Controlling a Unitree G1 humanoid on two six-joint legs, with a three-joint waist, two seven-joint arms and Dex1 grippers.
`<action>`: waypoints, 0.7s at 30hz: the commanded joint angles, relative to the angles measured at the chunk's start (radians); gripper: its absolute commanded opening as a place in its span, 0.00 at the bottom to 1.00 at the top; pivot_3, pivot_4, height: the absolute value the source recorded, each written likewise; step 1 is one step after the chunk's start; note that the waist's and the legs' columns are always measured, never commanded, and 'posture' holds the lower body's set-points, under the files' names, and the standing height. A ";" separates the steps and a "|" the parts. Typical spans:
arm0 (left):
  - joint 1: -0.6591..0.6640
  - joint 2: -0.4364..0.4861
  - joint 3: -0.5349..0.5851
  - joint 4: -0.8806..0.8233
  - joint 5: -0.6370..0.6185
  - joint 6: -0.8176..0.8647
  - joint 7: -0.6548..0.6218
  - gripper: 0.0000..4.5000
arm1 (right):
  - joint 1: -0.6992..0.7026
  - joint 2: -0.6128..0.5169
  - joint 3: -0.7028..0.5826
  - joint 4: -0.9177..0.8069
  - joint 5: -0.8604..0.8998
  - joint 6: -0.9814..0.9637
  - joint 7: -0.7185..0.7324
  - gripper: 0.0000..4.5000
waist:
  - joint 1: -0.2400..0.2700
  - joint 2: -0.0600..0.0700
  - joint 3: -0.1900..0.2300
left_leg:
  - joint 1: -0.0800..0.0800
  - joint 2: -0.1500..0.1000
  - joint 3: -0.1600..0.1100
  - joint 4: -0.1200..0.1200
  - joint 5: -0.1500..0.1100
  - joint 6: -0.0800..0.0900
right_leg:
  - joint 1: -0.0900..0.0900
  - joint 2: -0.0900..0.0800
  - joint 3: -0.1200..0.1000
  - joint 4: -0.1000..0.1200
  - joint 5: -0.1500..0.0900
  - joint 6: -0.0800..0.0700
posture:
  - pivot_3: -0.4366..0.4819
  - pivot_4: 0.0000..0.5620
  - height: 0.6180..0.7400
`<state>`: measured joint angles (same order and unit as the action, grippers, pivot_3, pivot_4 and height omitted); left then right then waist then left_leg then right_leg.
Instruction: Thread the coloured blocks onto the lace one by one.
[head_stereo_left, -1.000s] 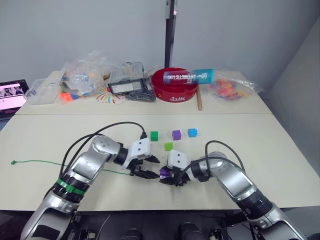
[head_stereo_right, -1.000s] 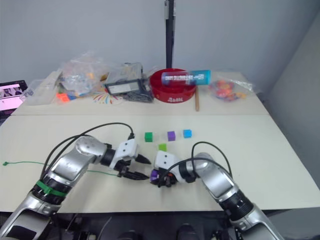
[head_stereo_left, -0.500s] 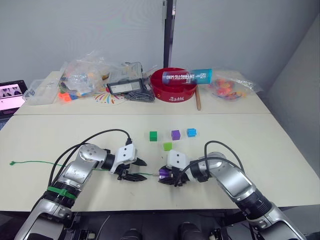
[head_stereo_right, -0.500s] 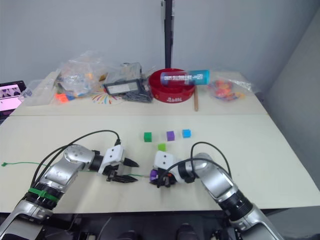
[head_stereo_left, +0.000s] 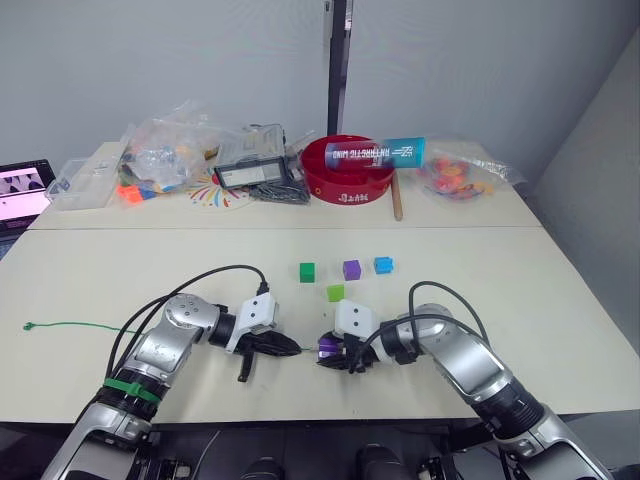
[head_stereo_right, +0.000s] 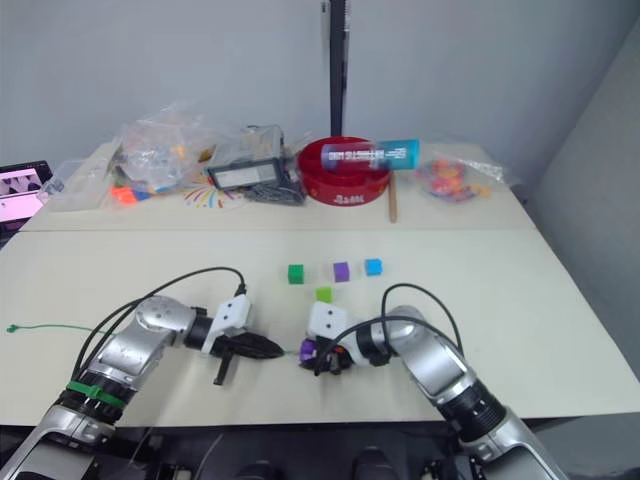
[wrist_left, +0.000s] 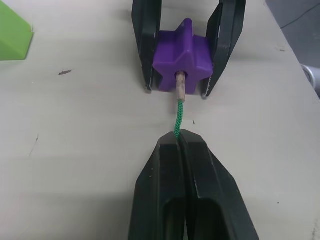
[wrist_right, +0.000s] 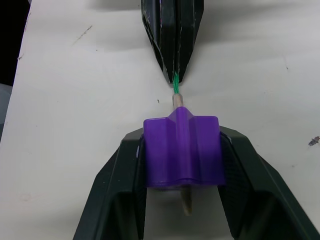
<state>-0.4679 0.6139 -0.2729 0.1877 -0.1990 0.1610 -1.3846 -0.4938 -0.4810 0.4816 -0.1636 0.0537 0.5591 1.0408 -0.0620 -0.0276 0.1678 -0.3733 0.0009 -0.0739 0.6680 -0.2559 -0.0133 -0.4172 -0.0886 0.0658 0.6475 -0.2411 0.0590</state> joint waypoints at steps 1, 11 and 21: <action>-0.010 -0.003 0.011 -0.042 -0.015 0.015 0.006 0.01 | 0.019 -0.006 0.027 0.010 -0.009 0.020 -0.004 0.31 | -0.001 0.000 0.000 | 0.000 0.000 0.000 0.000 0.000 0.000 | 0.000 0.000 0.000 0.000 0.000 0.000 | 0.48 0.27 0.92; -0.056 -0.069 -0.044 -0.050 0.039 0.040 0.060 0.01 | 0.016 -0.003 0.033 0.018 -0.014 0.018 -0.007 0.31 | 0.001 0.000 0.000 | 0.000 0.000 0.000 0.000 0.000 0.000 | 0.000 0.000 0.000 0.000 0.000 0.000 | 0.48 0.27 0.92; -0.044 -0.071 -0.036 -0.103 0.029 0.116 0.070 0.01 | 0.017 0.000 0.033 0.015 -0.011 0.029 -0.009 0.31 | 0.003 0.000 0.000 | 0.000 0.000 0.000 0.000 0.000 0.000 | 0.001 0.000 0.000 0.000 0.000 0.000 | 0.48 0.27 0.92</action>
<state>-0.5097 0.5511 -0.3182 0.1343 -0.1462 0.2767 -1.3195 -0.4934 -0.4848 0.4821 -0.1661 0.0540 0.5684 1.0402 -0.0588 -0.0276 0.1677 -0.3732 0.0006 -0.0740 0.6681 -0.2559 -0.0133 -0.4166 -0.0888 0.0658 0.6473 -0.2411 0.0591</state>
